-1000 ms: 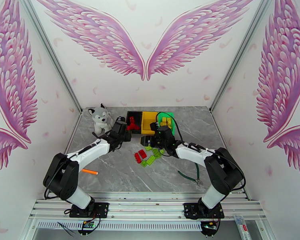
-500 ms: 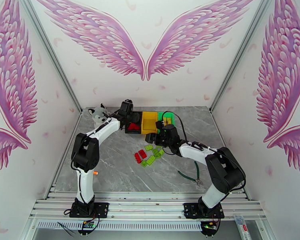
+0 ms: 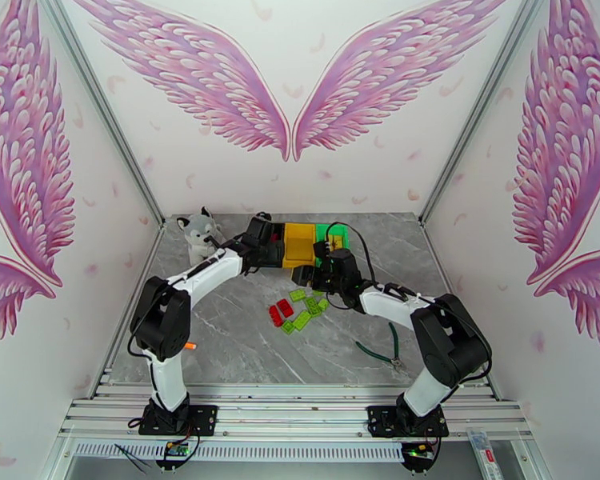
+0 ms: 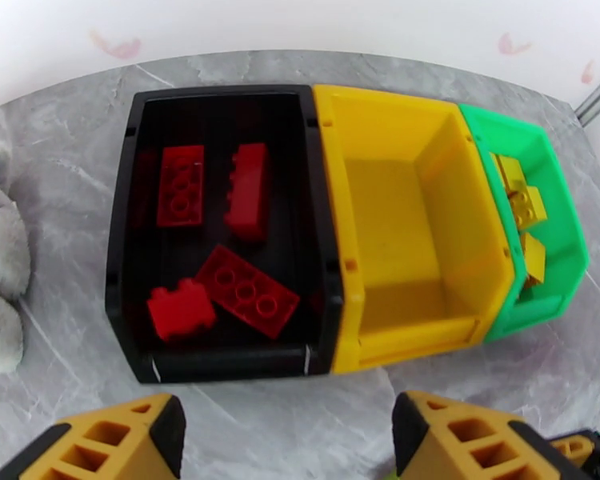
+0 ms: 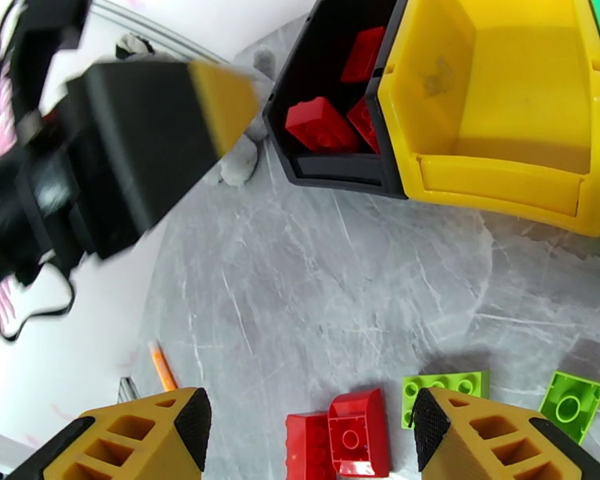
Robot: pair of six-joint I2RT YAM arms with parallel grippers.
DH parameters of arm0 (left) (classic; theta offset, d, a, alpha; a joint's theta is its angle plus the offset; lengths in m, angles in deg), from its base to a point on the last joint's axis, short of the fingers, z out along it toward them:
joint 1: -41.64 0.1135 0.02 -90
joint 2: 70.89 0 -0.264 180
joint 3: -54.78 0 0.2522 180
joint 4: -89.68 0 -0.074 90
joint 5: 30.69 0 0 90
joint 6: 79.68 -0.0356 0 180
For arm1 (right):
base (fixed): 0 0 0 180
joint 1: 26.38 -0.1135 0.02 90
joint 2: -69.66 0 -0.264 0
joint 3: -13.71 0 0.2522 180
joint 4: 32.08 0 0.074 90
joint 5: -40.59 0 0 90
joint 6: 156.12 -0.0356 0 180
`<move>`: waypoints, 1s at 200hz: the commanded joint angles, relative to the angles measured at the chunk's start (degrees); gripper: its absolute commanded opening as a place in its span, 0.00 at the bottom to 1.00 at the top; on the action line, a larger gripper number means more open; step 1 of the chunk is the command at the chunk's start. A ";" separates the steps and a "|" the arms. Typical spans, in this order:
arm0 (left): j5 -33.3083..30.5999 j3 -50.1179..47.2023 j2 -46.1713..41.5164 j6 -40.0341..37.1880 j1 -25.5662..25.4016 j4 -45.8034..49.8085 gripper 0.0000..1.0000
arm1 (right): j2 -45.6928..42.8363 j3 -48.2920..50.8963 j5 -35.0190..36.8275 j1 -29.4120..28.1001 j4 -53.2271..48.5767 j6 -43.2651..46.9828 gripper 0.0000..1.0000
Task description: Sort the legos into containers by color
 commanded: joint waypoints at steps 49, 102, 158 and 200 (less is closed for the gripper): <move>-10.02 -27.70 -19.01 5.86 -6.76 -7.28 0.78 | -4.04 1.60 3.08 -0.81 -0.46 1.40 0.74; -8.93 -44.96 -28.54 15.12 -12.96 -14.10 0.81 | -3.58 0.11 5.37 -3.31 -2.21 2.58 0.75; -6.55 -45.71 -22.59 19.68 -18.10 -20.74 0.79 | -5.67 0.81 8.24 -3.82 -4.16 3.78 0.75; -8.23 -40.01 -14.72 19.32 -19.88 -19.07 0.75 | -5.95 0.92 8.43 -3.79 -4.27 3.98 0.76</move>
